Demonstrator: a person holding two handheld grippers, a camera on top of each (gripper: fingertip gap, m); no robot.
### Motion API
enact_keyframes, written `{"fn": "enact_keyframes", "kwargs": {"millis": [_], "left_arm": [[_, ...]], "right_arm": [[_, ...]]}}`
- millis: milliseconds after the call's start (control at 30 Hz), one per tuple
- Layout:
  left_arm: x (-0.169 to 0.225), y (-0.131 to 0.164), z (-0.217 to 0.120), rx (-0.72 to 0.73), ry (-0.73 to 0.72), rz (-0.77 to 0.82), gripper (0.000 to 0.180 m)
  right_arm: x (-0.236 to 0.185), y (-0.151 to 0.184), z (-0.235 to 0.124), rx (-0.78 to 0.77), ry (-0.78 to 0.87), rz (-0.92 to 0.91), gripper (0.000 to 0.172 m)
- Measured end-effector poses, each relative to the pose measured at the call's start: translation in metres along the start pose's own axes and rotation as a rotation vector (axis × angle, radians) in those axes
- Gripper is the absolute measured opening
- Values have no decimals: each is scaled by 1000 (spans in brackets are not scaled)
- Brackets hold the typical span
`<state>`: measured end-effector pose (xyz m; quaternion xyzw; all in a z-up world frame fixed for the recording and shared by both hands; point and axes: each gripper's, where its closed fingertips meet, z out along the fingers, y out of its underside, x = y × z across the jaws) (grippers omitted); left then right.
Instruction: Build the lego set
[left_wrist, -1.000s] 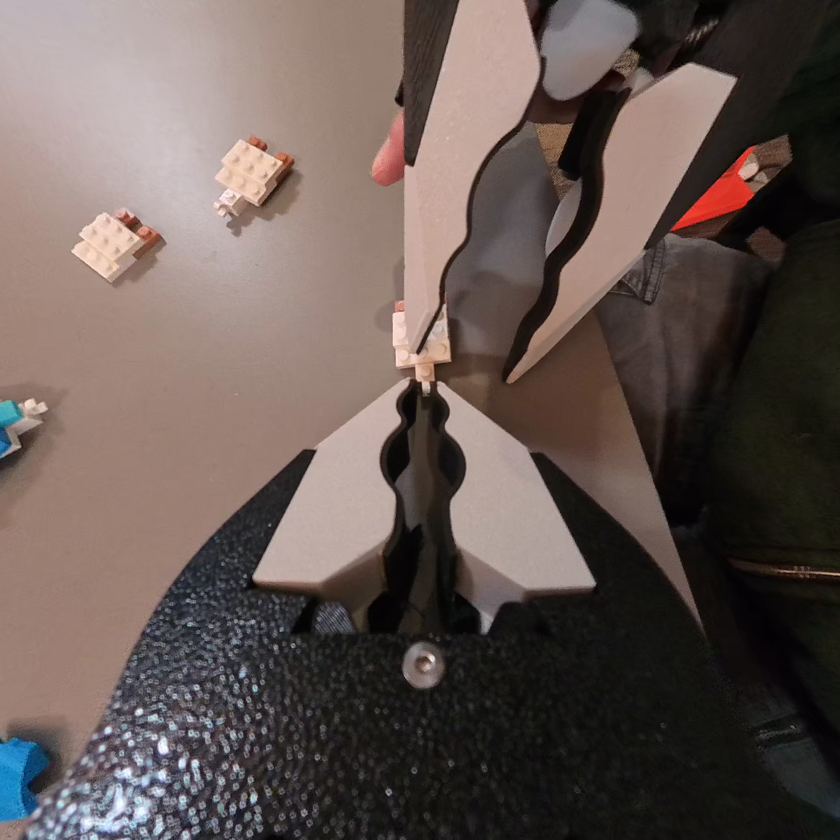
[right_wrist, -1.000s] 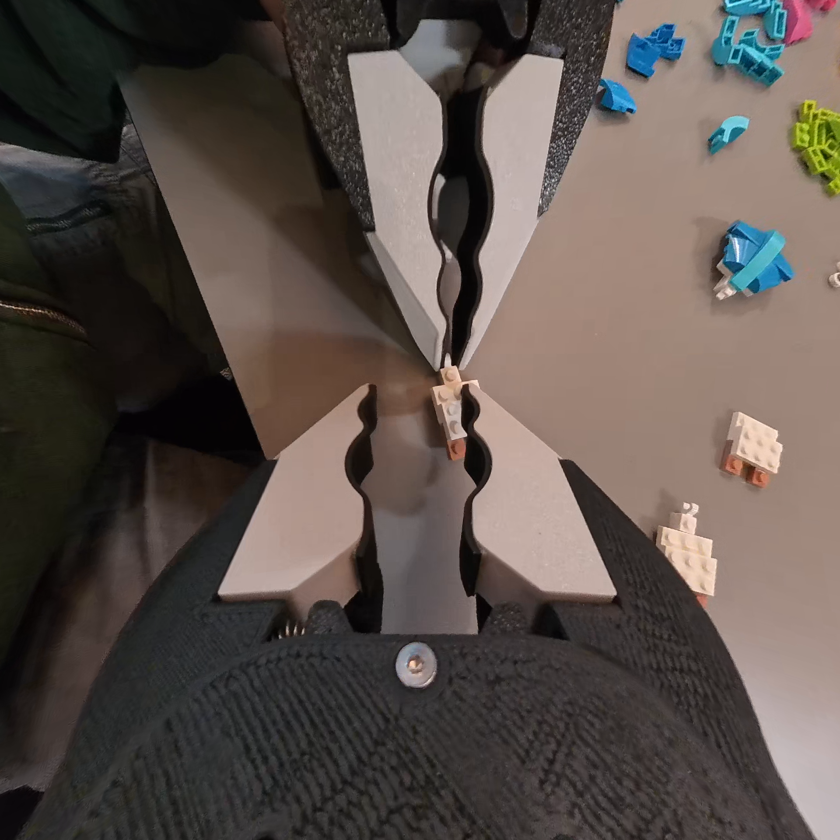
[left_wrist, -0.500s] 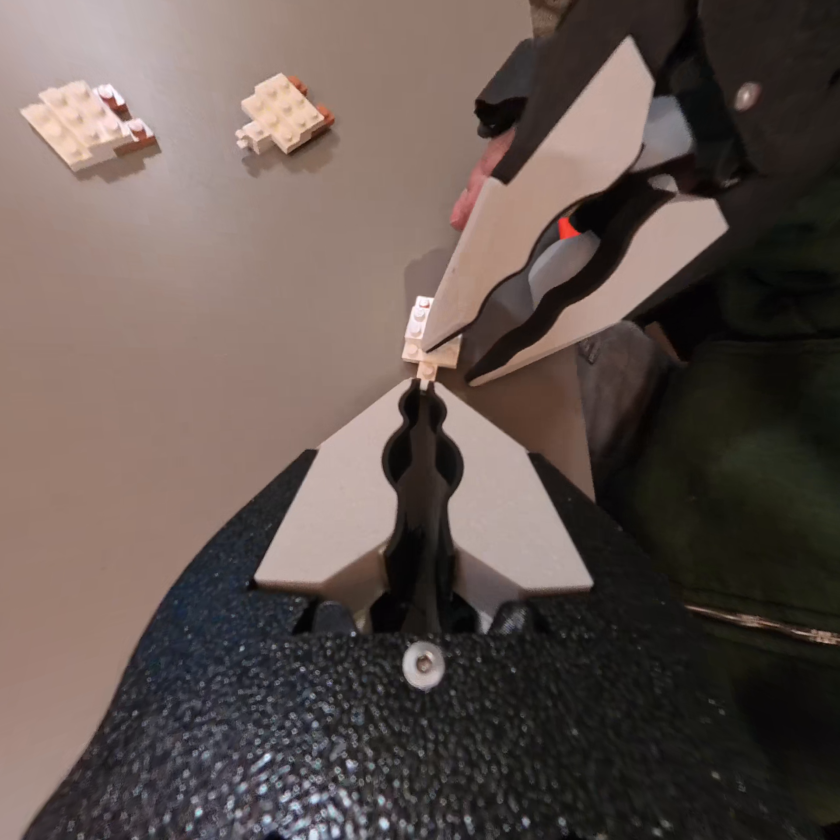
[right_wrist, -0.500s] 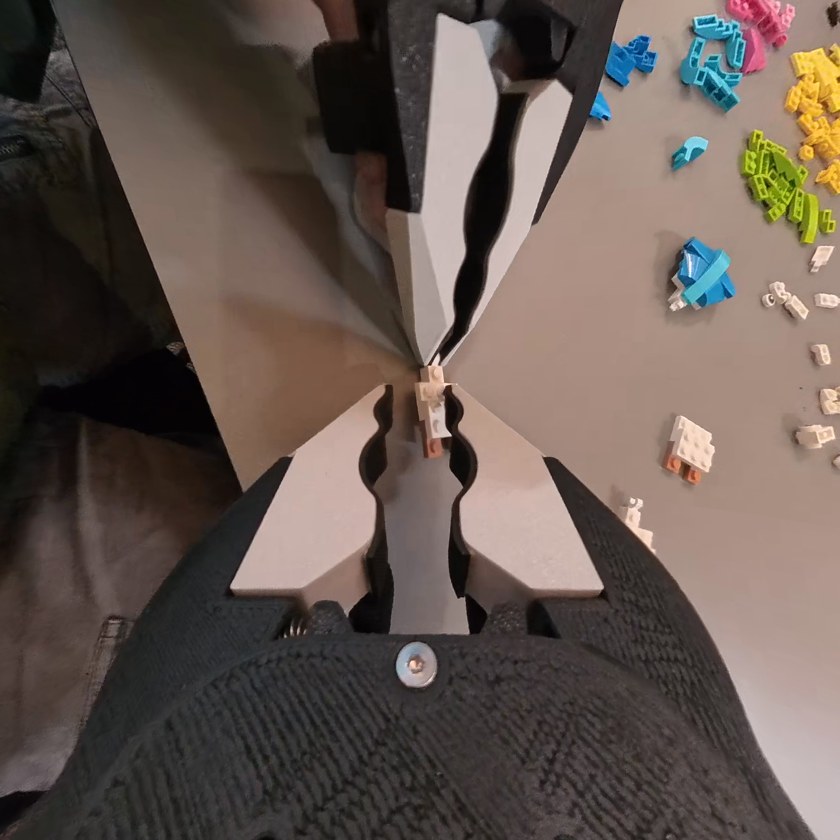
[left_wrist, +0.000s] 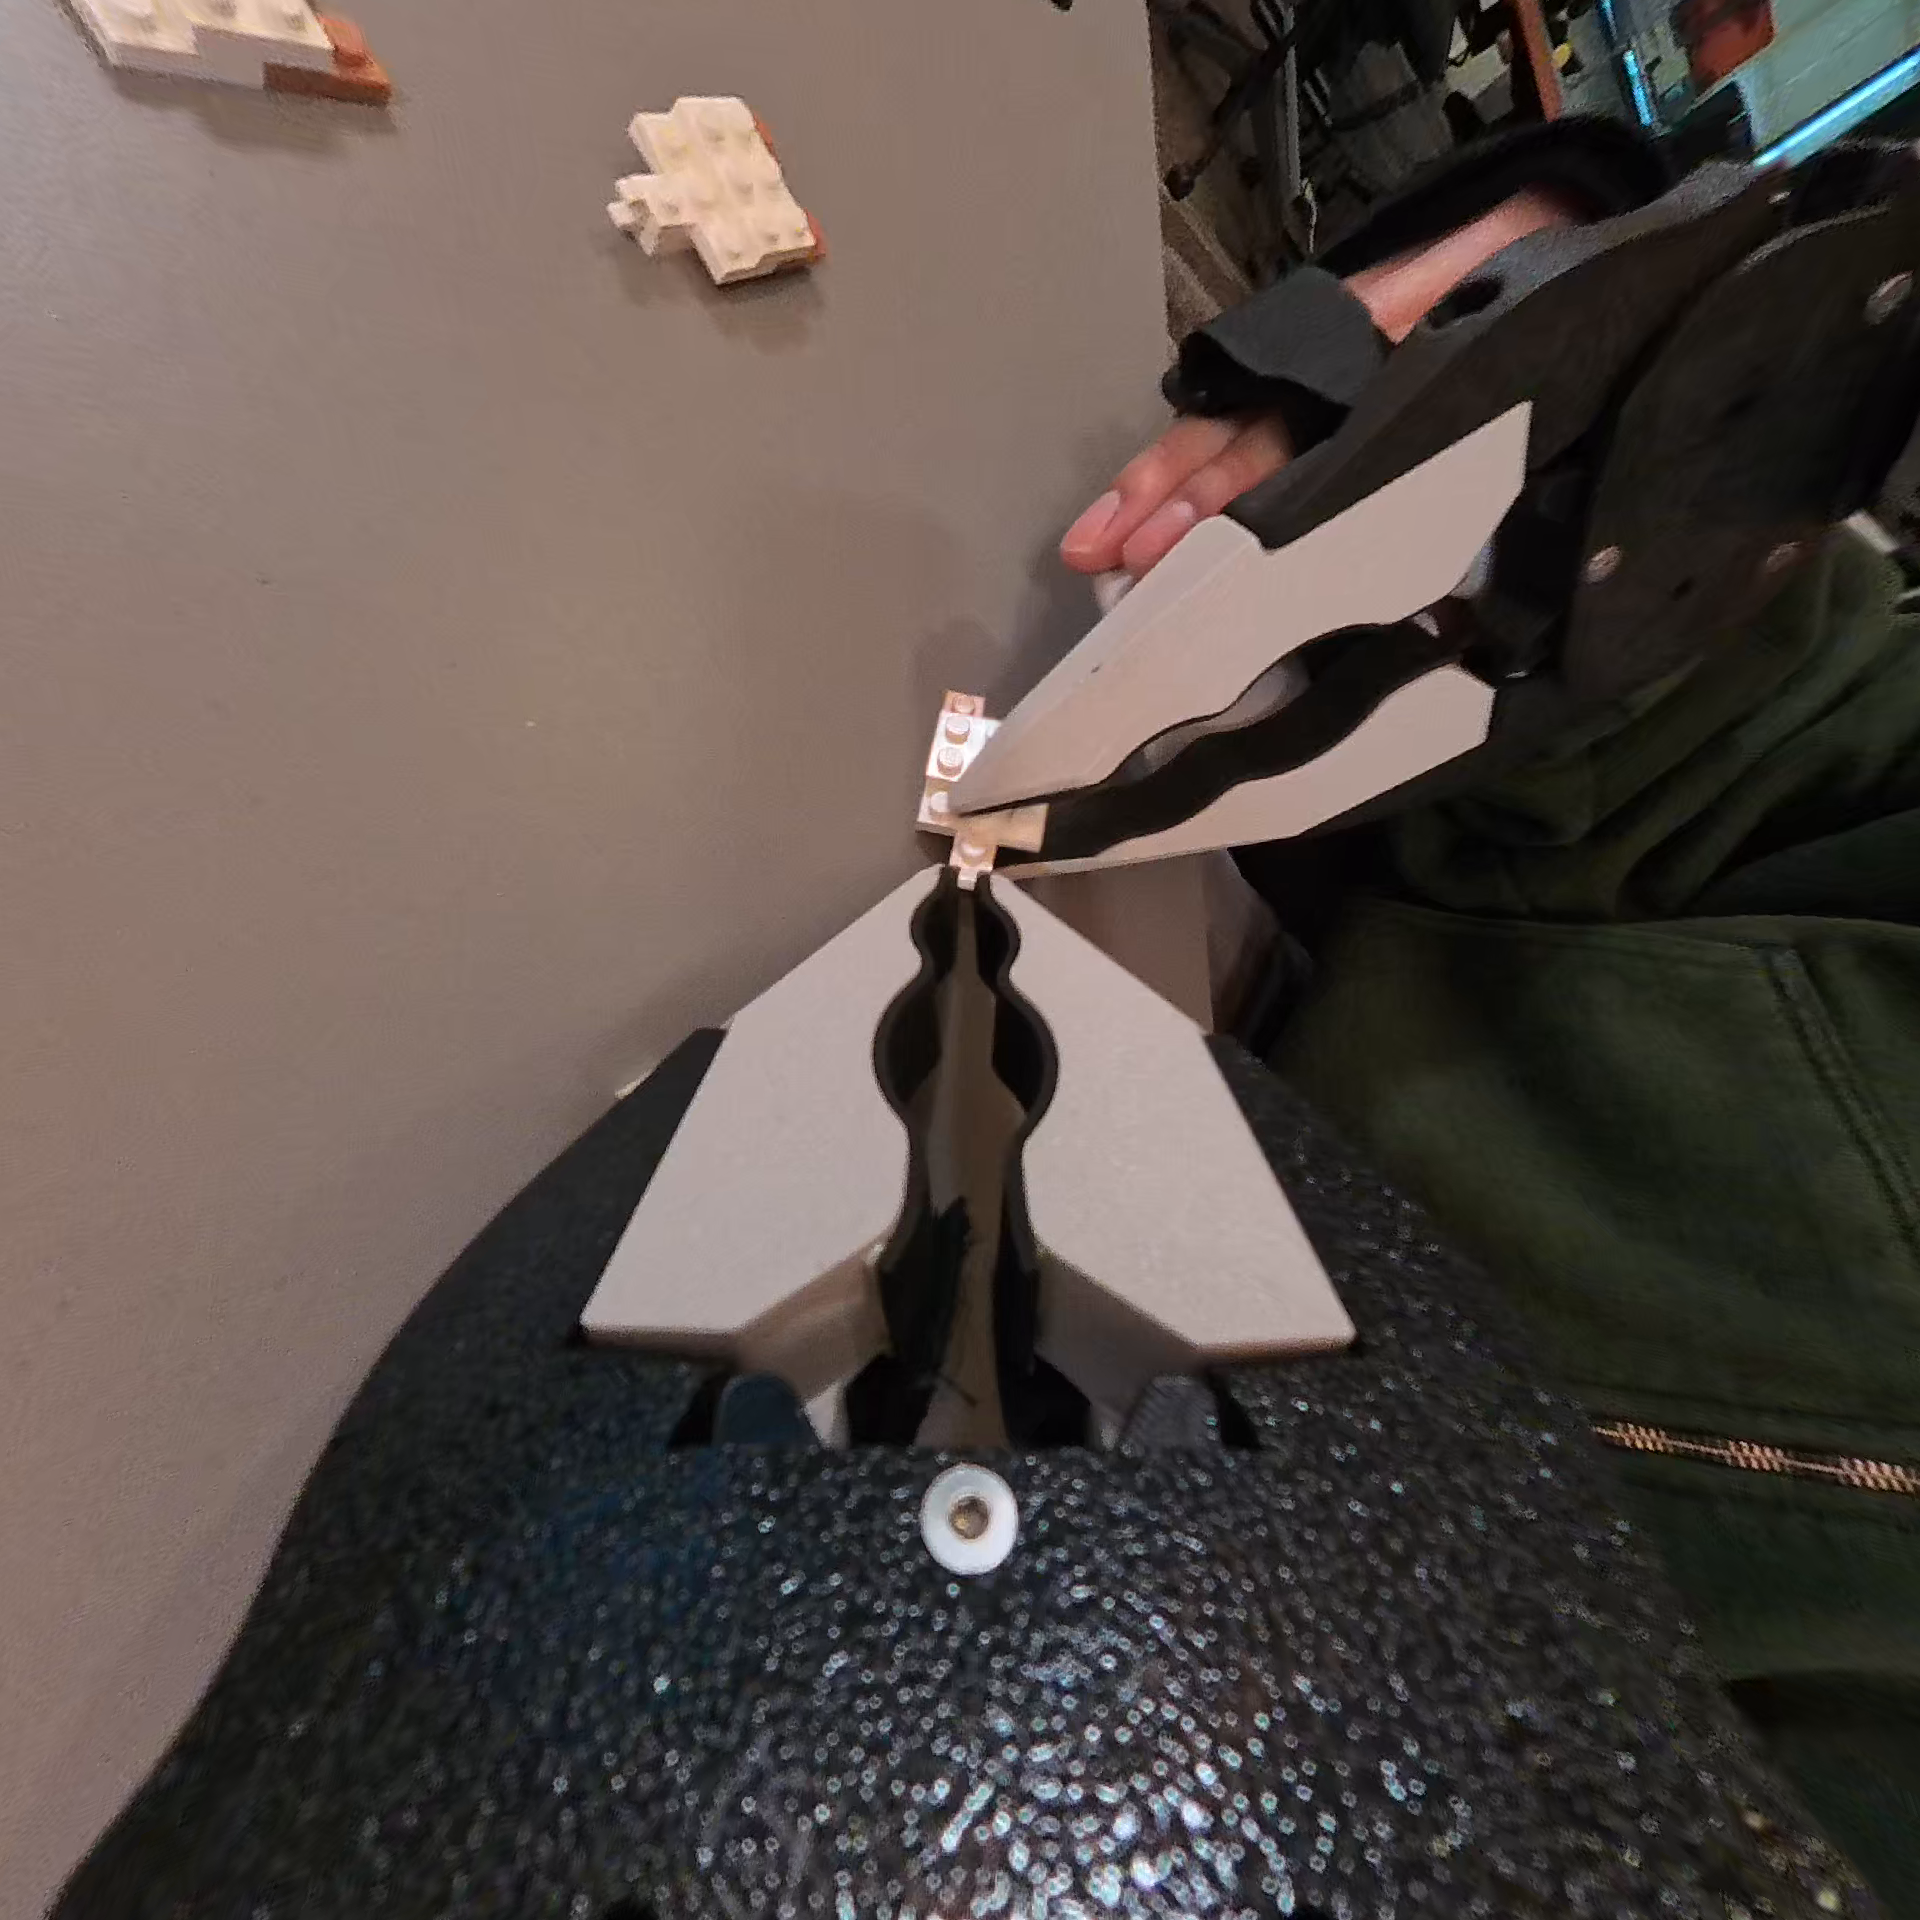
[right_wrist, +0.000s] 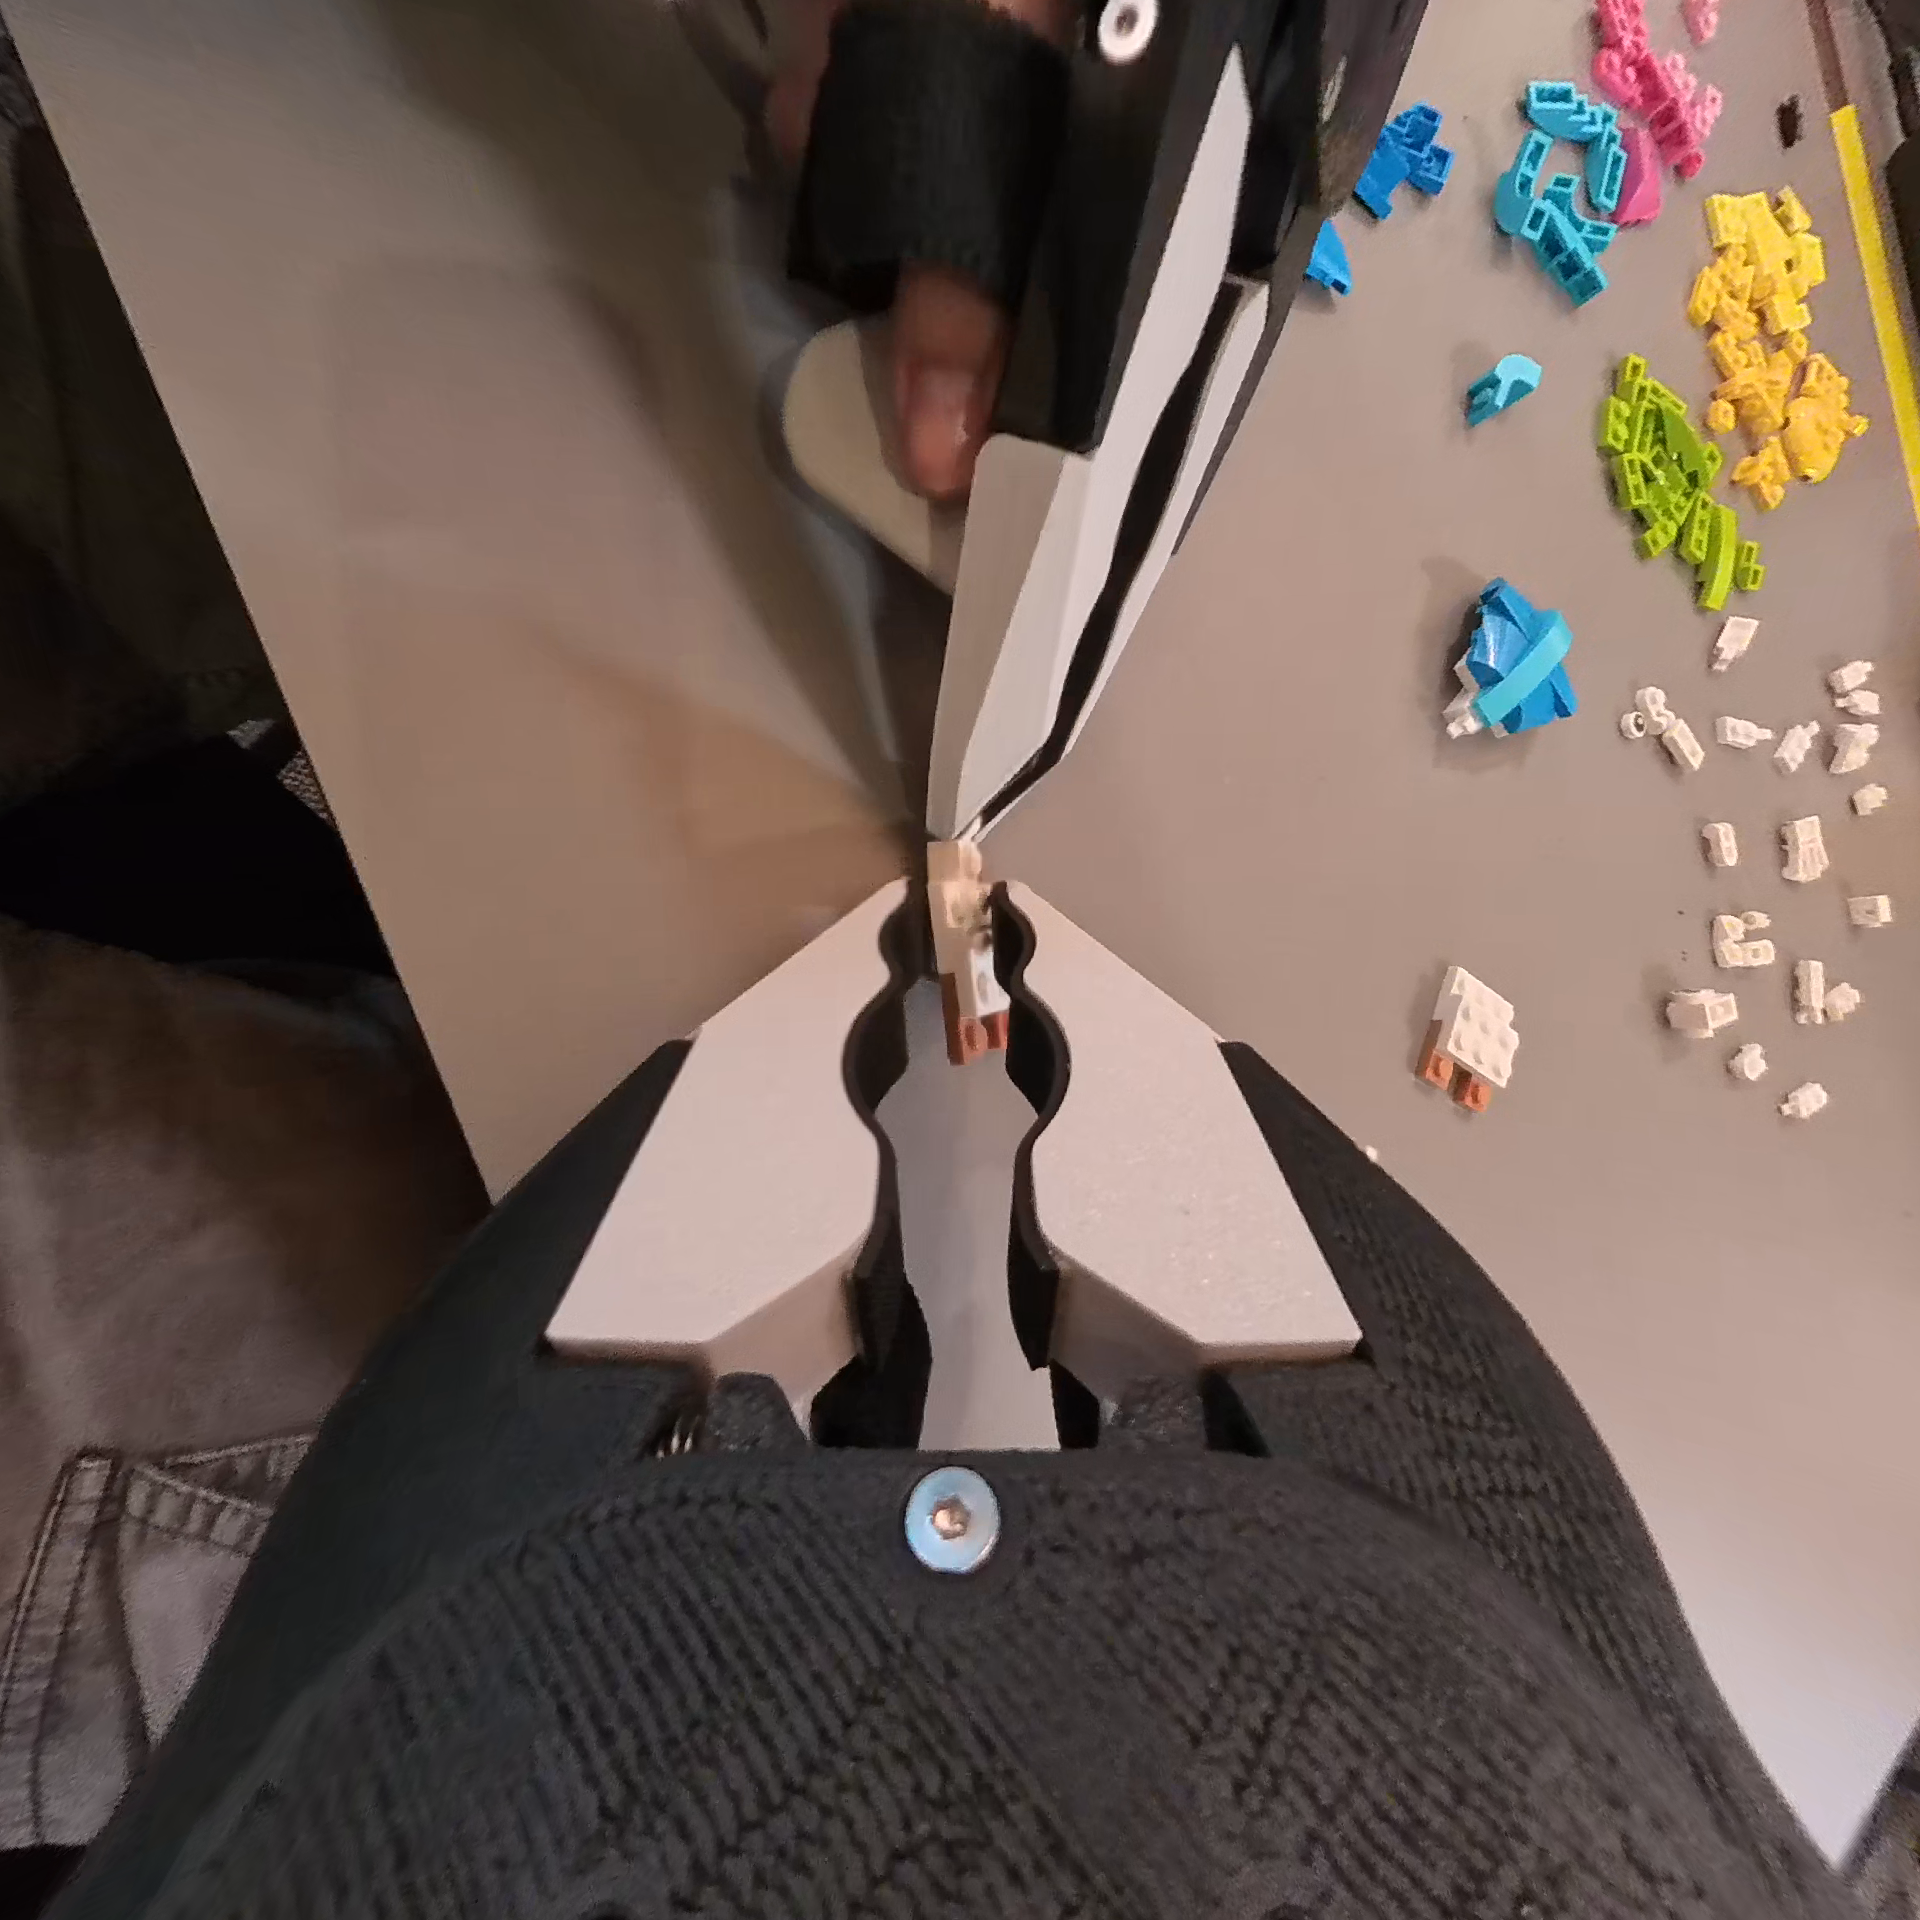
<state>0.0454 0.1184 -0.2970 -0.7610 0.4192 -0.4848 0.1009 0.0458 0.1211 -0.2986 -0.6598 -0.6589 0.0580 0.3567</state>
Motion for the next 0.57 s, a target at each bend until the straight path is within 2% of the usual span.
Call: {"fn": "enact_keyframes", "kwargs": {"millis": [33,333,567], "left_arm": [[1,0,0,2,11,-6,1],[1,-3,-2,47,30,-25,1],[3,-4,-3,70,12,18,1]], "right_arm": [[1,0,1,1,5,3,12],[3,-1,1,15,56,21,9],[3,-3,-1,41,60,16,8]]}}
